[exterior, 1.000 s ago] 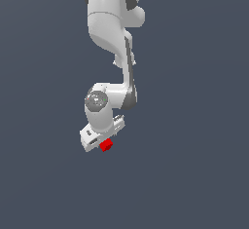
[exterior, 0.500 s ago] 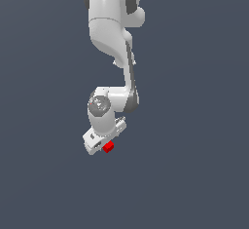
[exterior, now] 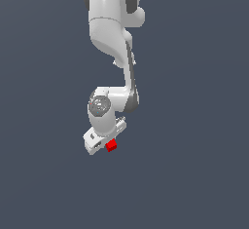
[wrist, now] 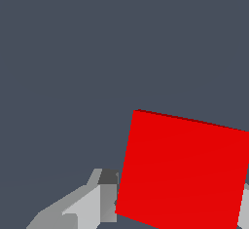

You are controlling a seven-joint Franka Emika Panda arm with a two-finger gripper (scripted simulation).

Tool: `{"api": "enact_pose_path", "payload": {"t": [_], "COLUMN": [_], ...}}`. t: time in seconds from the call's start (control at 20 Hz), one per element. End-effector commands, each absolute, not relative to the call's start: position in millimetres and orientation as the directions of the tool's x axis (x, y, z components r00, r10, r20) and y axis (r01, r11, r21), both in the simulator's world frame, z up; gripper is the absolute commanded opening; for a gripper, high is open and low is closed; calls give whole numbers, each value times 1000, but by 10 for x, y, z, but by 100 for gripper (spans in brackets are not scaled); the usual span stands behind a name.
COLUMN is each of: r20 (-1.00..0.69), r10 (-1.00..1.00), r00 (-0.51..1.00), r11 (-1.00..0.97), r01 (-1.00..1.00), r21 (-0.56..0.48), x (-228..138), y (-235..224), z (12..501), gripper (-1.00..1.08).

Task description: Pick up the red cube and move it to a goal position.

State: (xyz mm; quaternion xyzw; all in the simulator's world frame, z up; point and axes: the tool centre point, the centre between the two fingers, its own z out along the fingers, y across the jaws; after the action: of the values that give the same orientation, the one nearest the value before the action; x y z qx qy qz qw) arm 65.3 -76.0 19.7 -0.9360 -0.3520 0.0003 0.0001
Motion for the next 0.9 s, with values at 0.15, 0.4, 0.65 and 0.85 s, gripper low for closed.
{"api": "enact_pose_path", "payload": {"t": [0.15, 0.4, 0.65, 0.85], "r20": [0, 0, -1, -1], "r10": [659, 659, 659, 659], "r00": [752, 752, 752, 752], "r11": [-752, -752, -752, -752], "r01": [659, 659, 659, 659], "r21": [0, 0, 0, 0], "x": [649, 605, 510, 396], "y": [-757, -734, -681, -618], "z": [205, 288, 470, 692], "gripper": [-100, -100, -100, -100]}}
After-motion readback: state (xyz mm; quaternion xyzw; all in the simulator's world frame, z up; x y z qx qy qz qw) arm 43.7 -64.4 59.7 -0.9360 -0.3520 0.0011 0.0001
